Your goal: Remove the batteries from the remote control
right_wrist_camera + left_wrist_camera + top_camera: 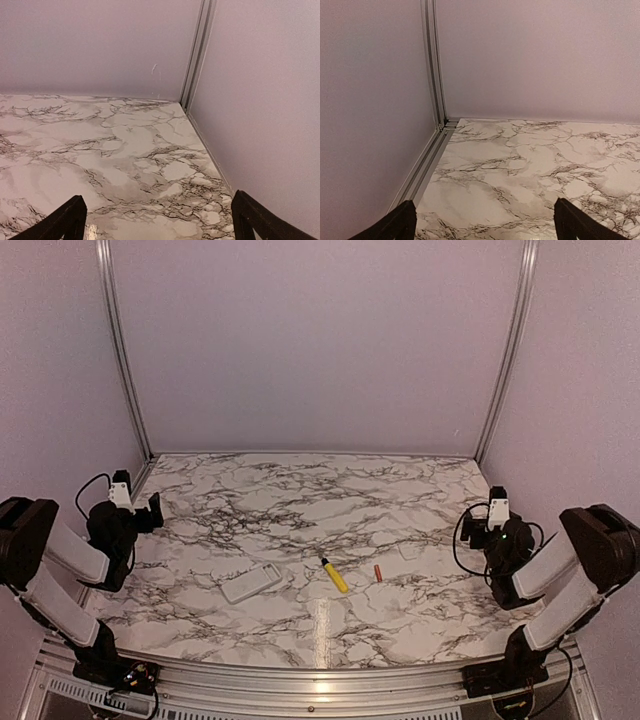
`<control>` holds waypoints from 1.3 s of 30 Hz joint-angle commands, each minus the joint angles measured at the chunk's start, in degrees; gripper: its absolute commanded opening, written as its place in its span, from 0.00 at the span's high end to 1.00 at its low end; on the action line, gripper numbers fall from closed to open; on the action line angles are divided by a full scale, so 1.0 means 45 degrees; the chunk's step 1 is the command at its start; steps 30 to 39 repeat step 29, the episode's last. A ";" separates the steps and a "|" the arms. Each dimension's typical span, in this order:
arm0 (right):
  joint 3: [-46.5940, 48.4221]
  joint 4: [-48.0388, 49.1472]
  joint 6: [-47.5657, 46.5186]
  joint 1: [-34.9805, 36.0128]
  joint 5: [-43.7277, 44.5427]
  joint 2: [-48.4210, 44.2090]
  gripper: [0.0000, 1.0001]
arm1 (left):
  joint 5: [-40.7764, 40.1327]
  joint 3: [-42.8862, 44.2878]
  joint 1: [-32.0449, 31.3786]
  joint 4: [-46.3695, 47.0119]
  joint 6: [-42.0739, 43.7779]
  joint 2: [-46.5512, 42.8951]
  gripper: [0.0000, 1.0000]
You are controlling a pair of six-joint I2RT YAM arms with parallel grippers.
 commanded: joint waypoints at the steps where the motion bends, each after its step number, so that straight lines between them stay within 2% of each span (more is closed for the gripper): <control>1: -0.0002 0.3284 -0.0140 -0.0271 -0.1075 0.1413 0.01 | -0.0099 0.0006 0.0054 0.0596 -0.0186 0.0107 0.01; 3: 0.0467 0.1964 0.0027 -0.0322 -0.1072 0.1185 0.01 | -0.0124 -0.0019 0.0028 0.0587 -0.0186 0.0086 0.01; 7: 0.0774 0.1462 0.0269 -0.0598 -0.1299 0.1234 0.01 | -0.0090 0.0000 0.0032 0.0552 -0.0186 0.0088 0.01; 39: 0.0717 0.1661 0.0255 -0.0582 -0.1157 0.1273 0.01 | -0.0067 0.0020 0.0027 0.0537 -0.0186 0.0090 0.01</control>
